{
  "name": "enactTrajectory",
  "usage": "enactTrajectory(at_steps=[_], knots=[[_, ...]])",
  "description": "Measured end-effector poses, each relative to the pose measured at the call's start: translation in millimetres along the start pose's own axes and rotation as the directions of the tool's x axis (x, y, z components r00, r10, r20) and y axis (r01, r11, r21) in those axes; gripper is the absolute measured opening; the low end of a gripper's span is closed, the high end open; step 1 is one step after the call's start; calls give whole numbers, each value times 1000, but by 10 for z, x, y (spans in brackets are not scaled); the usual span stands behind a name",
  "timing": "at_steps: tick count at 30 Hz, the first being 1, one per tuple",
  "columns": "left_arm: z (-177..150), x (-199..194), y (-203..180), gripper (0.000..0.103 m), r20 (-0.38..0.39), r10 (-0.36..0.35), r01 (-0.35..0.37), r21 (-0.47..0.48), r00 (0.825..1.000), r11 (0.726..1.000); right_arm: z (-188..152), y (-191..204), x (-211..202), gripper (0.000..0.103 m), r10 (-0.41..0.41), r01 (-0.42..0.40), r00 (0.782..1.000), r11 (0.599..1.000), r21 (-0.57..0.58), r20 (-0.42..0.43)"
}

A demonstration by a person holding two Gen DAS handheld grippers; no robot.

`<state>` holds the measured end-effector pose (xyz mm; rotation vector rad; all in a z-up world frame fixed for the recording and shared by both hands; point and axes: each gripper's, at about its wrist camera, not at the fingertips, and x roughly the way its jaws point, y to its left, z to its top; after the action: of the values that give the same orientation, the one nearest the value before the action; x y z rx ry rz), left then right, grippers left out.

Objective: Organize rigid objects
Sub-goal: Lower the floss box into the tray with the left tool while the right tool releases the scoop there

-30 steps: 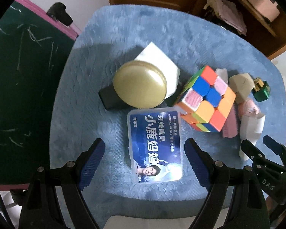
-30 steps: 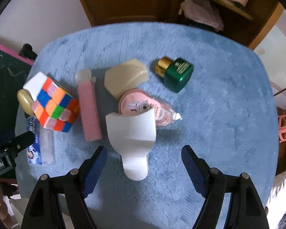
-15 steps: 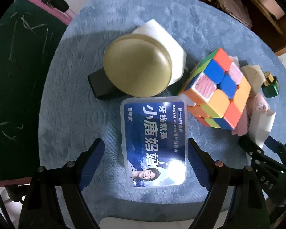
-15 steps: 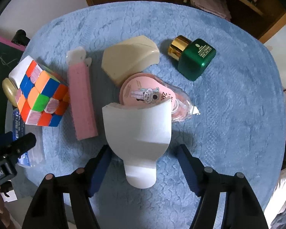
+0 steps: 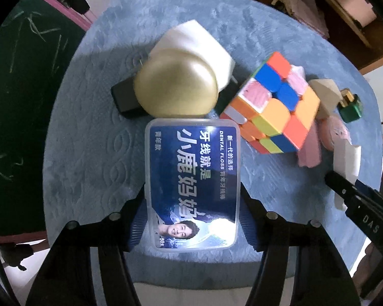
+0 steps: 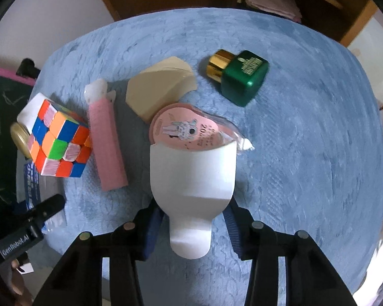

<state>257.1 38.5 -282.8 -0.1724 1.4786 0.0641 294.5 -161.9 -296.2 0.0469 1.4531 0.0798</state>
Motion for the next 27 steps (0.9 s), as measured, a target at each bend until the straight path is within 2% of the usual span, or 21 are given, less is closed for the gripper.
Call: enactTrajectory(at_steps=[4,5,14,22,27], knots=[[-98,-240,-24,66,42,-17,16,7,999,1000,-83,-96,-146,43,21,-22,1000,999,32,18],[-124,-311,-11,66,58,-19,18,14,998,1000,-122,-124,-207,31,31,-33,999,999,40,27],[-375,-995,-124,66,189,-46,33,73,981,997,-368,-271,-696,31,95,-102,989,993,62,110],[-786,-1664,-64,66,280,-100,74,104,955,992,-820,-207,-1402,31,148,-154,961,988,7,234],[-1141,-2066,-48,66,339,-119,78,131,933,988,-1249,-124,-1973,31,188,-177,927,982,-63,324]])
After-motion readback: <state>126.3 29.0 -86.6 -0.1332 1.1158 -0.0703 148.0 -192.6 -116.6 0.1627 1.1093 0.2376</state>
